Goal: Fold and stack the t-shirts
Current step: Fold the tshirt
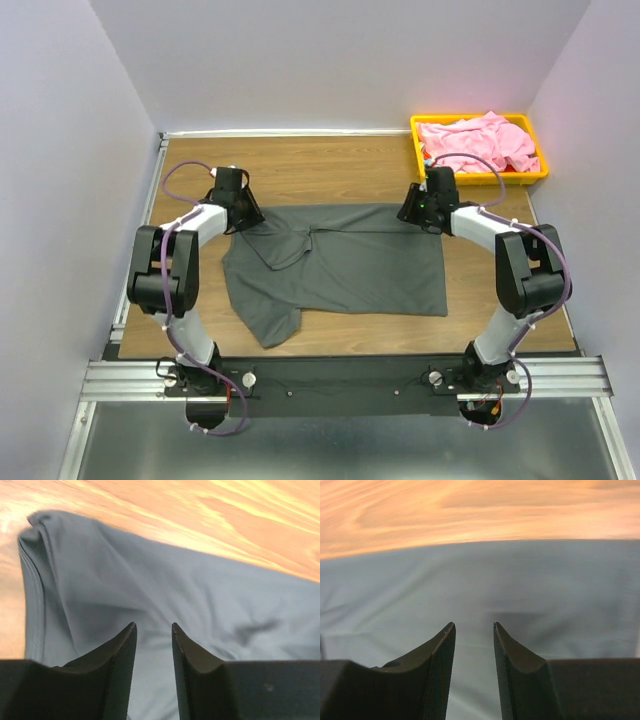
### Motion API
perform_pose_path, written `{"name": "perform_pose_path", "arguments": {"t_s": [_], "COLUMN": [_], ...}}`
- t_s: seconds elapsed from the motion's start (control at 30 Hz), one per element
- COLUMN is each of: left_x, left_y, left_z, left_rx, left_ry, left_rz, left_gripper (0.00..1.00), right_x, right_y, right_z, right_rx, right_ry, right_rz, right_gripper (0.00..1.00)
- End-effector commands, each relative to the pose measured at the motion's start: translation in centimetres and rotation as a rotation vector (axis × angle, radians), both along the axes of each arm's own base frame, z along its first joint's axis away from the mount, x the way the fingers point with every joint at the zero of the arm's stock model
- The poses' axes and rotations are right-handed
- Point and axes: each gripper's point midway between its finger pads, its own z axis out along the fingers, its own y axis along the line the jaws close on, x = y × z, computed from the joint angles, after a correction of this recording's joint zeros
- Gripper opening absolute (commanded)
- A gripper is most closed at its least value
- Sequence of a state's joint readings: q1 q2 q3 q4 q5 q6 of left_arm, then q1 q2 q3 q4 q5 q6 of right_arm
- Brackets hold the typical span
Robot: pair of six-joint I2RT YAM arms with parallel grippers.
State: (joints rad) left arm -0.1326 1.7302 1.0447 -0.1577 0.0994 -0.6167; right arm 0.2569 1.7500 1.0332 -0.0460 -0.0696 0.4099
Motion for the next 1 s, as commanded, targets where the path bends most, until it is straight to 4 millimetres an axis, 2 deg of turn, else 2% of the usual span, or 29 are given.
{"name": "perform_pose_path", "arguments": {"t_s": [0.0, 0.07, 0.2, 0.27, 0.3, 0.33, 0.37, 0.4, 0.43, 0.47, 0.5, 0.6, 0.63, 0.73, 0.8, 0.83, 0.87, 0.9, 0.93, 0.97], "left_x": [1.5, 1.7, 1.8, 2.5, 2.8, 3.1, 4.0, 4.3, 4.7, 5.6, 6.0, 7.5, 7.7, 8.1, 7.5, 6.5, 5.9, 5.1, 3.5, 2.5], "left_y": [2.6, 4.0, 5.6, 5.7, 5.7, 5.5, 5.4, 5.0, 4.7, 4.4, 4.1, 3.8, 3.7, 3.7, 4.0, 4.4, 4.6, 4.9, 5.1, 5.2], "left_z": [-1.2, -2.4, -4.1, -4.5, -4.7, -4.7, -4.8, -4.7, -4.6, -4.3, -4.1, -2.8, -2.5, -0.1, 2.1, 3.4, 3.9, 4.2, 4.9, 4.9], "left_rx": [0.08, 0.091, 0.104, 0.107, 0.109, 0.104, 0.098, 0.079, 0.067, 0.053, 0.037, 0.024, 0.023, 0.022, 0.038, 0.053, 0.062, 0.082, 0.094, 0.106], "left_ry": [0.01, 0.037, 0.078, 0.086, 0.089, 0.087, 0.083, 0.083, 0.079, 0.063, 0.059, 0.022, 0.021, -0.022, -0.059, -0.077, -0.082, -0.082, -0.086, -0.075], "left_rz": [0.065, 0.097, 0.118, 0.117, 0.115, 0.111, 0.106, 0.093, 0.088, 0.082, 0.073, 0.063, 0.06, 0.054, 0.057, 0.069, 0.074, 0.087, 0.095, 0.096], "left_gripper": [0.39, 0.37, 0.35, 0.34, 0.34, 0.34, 0.34, 0.34, 0.34, 0.34, 0.34, 0.37, 0.39, 0.48, 0.54, 0.56, 0.57, 0.6, 0.6, 0.61], "right_x": [0.1, -0.2, -0.9, -0.7, -0.8, -0.5, -0.3, 0.5, 0.8, 1.3, 2.5, 3.9, 4.9, 5.4, 4.8, 4.1, 3.7, 3.3, 2.8, 1.4], "right_y": [-3.5, -4.7, -8.4, -9.5, -10.4, -10.7, -11.2, -11.8, -11.8, -12.7, -13.2, -13.7, -13.4, -12.2, -11.7, -11.3, -11.1, -10.7, -10.6, -10.4], "right_z": [-1.2, -2.4, -5.3, -6.0, -7.0, -6.7, -7.5, -7.2, -7.8, -7.8, -7.2, -6.7, -5.6, -3.3, -2.2, -1.1, -0.5, 1.0, 1.5, 1.2], "right_rx": [0.003, 0.0, -0.011, -0.02, -0.024, -0.022, -0.025, -0.021, -0.018, -0.009, -0.004, -0.013, 0.0, 0.046, 0.062, 0.076, 0.081, 0.084, 0.079, 0.059], "right_ry": [0.039, 0.068, 0.144, 0.157, 0.181, 0.174, 0.192, 0.177, 0.19, 0.19, 0.167, 0.148, 0.123, 0.101, 0.104, 0.101, 0.1, 0.077, 0.077, 0.109], "right_rz": [-0.127, -0.164, -0.271, -0.298, -0.319, -0.327, -0.338, -0.353, -0.355, -0.378, -0.393, -0.392, -0.376, -0.32, -0.304, -0.285, -0.277, -0.263, -0.253, -0.24], "right_gripper": [0.43, 0.43, 0.43, 0.43, 0.43, 0.43, 0.43, 0.43, 0.43, 0.43, 0.43, 0.43, 0.43, 0.43, 0.43, 0.43, 0.44, 0.44, 0.44, 0.45]}}
